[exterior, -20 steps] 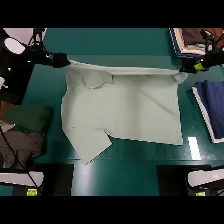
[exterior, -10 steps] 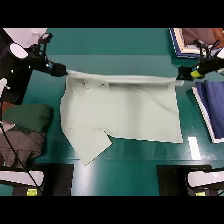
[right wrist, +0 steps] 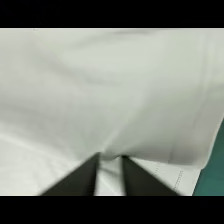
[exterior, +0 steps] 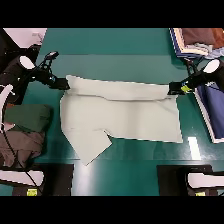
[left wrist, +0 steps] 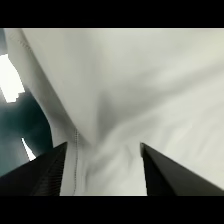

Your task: Fold the shirts.

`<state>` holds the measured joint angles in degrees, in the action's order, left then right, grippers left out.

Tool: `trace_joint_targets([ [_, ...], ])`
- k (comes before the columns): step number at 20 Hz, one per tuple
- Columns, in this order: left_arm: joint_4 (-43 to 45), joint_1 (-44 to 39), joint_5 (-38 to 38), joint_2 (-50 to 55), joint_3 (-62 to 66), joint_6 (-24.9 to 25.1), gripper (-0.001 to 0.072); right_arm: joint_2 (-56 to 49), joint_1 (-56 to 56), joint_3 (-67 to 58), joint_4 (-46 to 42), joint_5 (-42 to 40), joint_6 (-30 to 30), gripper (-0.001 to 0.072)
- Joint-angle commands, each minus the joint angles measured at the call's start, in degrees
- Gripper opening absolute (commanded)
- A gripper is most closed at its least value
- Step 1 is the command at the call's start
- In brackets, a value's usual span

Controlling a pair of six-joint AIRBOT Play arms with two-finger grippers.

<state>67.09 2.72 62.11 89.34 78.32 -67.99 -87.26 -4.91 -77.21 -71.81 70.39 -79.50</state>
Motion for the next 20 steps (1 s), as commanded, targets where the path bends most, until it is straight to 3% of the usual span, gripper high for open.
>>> trace_joint_targets([
  [1,1.90,0.74,4.09,-0.37,0.57,-5.07,0.0530,0.28,0.66,-2.95,0.31,5.42,-0.09,0.0368],
  [5,2.29,5.31,11.19,-7.48,-2.64,-7.06,0.0530,6.97,4.20,-1.92,0.59,11.76,0.00,0.0368],
  [10,2.47,6.08,11.98,-26.23,-27.08,-13.55,0.0530,18.03,8.04,10.14,8.39,11.04,2.27,0.0368],
  [14,-2.32,6.08,11.89,-38.73,-46.10,-16.13,0.0531,22.25,8.70,16.59,9.29,7.39,3.23,0.0368],
  [20,-8.87,6.08,9.11,-41.79,-56.13,-16.02,0.0530,22.47,8.70,17.22,9.33,7.37,3.54,0.0368],
])
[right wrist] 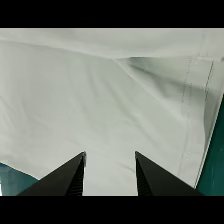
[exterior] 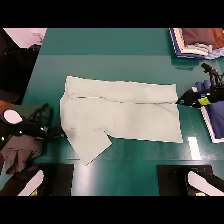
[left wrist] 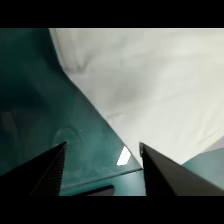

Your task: Fold the shirts.

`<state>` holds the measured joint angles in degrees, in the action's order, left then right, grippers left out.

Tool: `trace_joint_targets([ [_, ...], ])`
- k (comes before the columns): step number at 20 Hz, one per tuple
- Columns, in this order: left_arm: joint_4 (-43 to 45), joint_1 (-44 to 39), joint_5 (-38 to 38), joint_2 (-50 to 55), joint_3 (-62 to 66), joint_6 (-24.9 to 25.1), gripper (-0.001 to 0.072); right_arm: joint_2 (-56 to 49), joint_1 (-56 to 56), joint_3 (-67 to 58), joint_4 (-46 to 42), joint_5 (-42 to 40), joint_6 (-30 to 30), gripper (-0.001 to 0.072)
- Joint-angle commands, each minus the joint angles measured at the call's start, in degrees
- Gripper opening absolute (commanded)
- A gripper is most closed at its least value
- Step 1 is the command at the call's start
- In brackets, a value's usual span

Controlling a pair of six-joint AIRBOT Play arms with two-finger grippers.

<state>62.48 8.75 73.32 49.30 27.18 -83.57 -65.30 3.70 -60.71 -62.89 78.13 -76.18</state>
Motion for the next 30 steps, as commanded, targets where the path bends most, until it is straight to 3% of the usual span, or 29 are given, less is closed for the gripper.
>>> trace_joint_targets([
  [1,-5.81,0.04,-3.72,-1.75,-5.70,-0.26,0.0530,0.50,0.09,0.72,0.44,-0.37,0.22,0.0367],
  [8,-11.17,0.04,-12.02,-1.75,-9.84,1.27,0.0528,0.50,0.09,0.72,0.46,-0.11,0.22,0.0367],
  [9,-12.33,0.04,-12.68,-1.75,-9.84,1.29,0.0454,0.50,0.09,0.72,0.50,0.04,0.24,0.0368],
  [11,-13.66,0.04,-12.59,-1.75,-9.79,3.17,0.0027,0.50,0.24,0.76,-0.20,1.55,1.27,0.0368],
  [15,-14.12,0.04,-9.22,-1.75,-7.98,6.16,0.0028,2.62,6.16,6.93,-0.57,5.16,1.68,0.0367],
  [18,-14.12,0.04,-7.02,-1.75,-4.00,7.61,0.0028,6.19,14.10,16.85,-6.25,4.92,1.68,0.0370],
  [20,-14.19,0.04,-6.69,-1.75,-1.77,9.05,0.0028,7.06,21.24,22.99,-5.66,4.96,1.77,0.0545],
  [26,-14.08,0.04,-6.80,-1.75,-0.33,10.16,0.0028,3.21,30.86,32.22,-1.53,3.30,6.32,0.0500],
  [27,-14.10,0.04,-6.80,-1.75,-0.33,10.14,0.0029,2.38,30.51,32.63,-0.68,2.78,6.80,0.0442],
  [29,-14.08,0.04,-6.80,-1.75,-0.33,10.14,0.0029,1.25,28.50,32.41,-0.17,1.84,6.88,0.0429],
  [30,-14.05,0.04,-6.80,-1.75,-0.33,10.16,0.0028,1.11,27.32,32.15,0.24,1.22,6.88,0.0376],
])
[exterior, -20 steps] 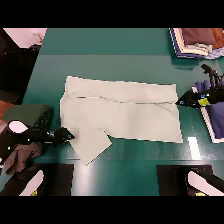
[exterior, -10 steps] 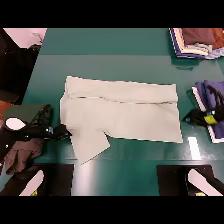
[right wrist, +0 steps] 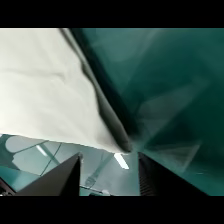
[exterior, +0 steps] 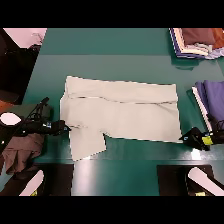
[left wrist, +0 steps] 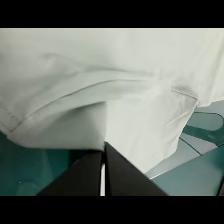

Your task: Fold the shirts.

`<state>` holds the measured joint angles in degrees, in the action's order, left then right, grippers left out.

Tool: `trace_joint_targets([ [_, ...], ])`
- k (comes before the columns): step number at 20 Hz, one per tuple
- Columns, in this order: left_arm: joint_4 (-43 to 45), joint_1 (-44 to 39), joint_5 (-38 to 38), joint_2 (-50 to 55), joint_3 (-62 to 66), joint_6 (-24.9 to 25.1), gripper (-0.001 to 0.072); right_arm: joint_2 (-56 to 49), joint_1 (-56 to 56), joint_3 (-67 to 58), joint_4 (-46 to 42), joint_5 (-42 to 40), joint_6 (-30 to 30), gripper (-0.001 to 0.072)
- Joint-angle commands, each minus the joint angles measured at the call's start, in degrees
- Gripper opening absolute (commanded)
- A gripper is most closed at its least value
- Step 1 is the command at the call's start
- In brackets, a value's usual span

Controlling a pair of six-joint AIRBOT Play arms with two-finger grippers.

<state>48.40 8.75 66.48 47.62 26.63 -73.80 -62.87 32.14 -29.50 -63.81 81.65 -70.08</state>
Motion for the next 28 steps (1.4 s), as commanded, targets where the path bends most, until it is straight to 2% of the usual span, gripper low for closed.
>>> trace_joint_targets([
  [1,0.02,0.04,0.02,-0.07,0.22,0.37,0.0029,-1.31,-2.32,0.33,1.18,-2.84,0.74,0.0311],
  [2,0.04,0.04,0.04,-0.07,0.22,0.37,0.0029,-1.31,-3.39,-0.33,1.16,-3.37,0.72,0.0304],
  [3,0.04,0.04,0.04,-0.07,0.22,0.39,0.0028,-1.31,-4.31,-1.05,1.16,-3.50,0.70,0.0243],
  [5,0.28,0.04,0.15,-0.07,0.22,0.39,0.0029,-1.33,-5.77,-2.34,1.11,-3.45,0.70,0.0038],
  [6,0.50,0.04,0.44,-0.07,0.22,0.39,0.0028,-1.33,-6.47,-2.95,1.07,-3.30,0.72,0.0012],
  [8,0.57,0.04,3.17,-0.13,0.26,0.37,0.0026,-1.31,-8.28,-4.37,0.11,-1.09,0.63,0.0011],
  [11,5.05,-0.22,8.37,-3.96,0.17,-0.76,0.0025,2.64,-10.99,-5.57,-7.41,3.32,-1.42,0.0011],
  [14,13.27,-4.92,12.17,-12.57,-0.09,-8.92,0.0025,11.34,-11.67,-5.60,-16.06,8.59,-4.07,0.0010],
  [17,12.46,-10.64,21.09,-20.04,0.15,-15.61,0.0025,20.06,-11.67,-5.62,-22.21,12.85,-4.61,0.0011],
  [19,12.46,-14.23,26.43,-23.69,1.84,-19.98,0.0026,24.44,-11.67,-5.62,-23.26,14.58,-5.57,0.0011],
  [21,12.44,-15.54,28.30,-25.42,5.49,-21.97,0.0027,27.30,-11.74,-5.66,-21.64,13.94,-7.02,0.0010],
  [24,12.85,-15.54,19.28,-22.27,12.24,-18.78,0.0028,25.62,-14.56,-9.18,-16.68,10.38,-7.04,0.0010],
  [28,13.40,-15.37,4.68,-7.82,16.87,-13.14,0.0028,14.78,-23.78,-19.32,-16.76,5.20,-7.08,0.0011],
])
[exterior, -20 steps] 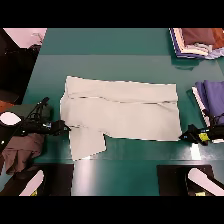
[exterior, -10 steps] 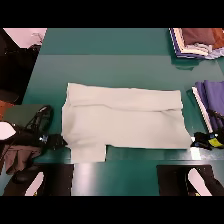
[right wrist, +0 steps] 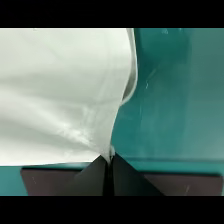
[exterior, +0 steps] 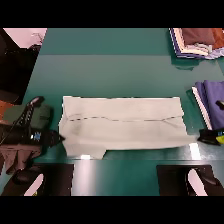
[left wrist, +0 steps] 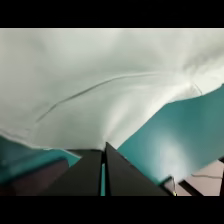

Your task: Fold the shirts.

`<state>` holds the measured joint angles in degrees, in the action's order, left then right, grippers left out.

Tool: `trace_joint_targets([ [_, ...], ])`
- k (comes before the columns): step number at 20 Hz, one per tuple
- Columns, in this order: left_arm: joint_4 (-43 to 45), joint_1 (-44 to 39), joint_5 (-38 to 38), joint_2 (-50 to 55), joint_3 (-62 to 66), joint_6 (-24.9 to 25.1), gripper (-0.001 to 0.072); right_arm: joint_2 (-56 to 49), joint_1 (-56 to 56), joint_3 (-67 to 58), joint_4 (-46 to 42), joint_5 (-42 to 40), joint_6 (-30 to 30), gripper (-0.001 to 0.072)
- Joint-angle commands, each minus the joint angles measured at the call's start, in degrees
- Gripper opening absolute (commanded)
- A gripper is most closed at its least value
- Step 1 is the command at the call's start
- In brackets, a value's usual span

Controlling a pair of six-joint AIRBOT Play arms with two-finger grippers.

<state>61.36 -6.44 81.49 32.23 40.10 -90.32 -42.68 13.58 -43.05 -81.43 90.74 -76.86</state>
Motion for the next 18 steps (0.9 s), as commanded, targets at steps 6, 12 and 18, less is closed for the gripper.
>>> trace_joint_targets([
  [6,4.63,-0.17,-24.35,27.06,13.14,3.74,0.0029,-25.16,-11.39,-21.62,0.87,-8.57,-2.45,0.0011],
  [12,9.01,-0.17,-32.52,34.73,17.53,2.14,0.0029,-38.49,-11.58,-32.87,0.92,-8.46,-2.67,0.0011],
  [18,9.11,-0.17,-40.19,37.05,17.59,1.51,0.0033,-45.92,-10.99,-37.44,10.78,-10.95,-2.62,0.0090],
])
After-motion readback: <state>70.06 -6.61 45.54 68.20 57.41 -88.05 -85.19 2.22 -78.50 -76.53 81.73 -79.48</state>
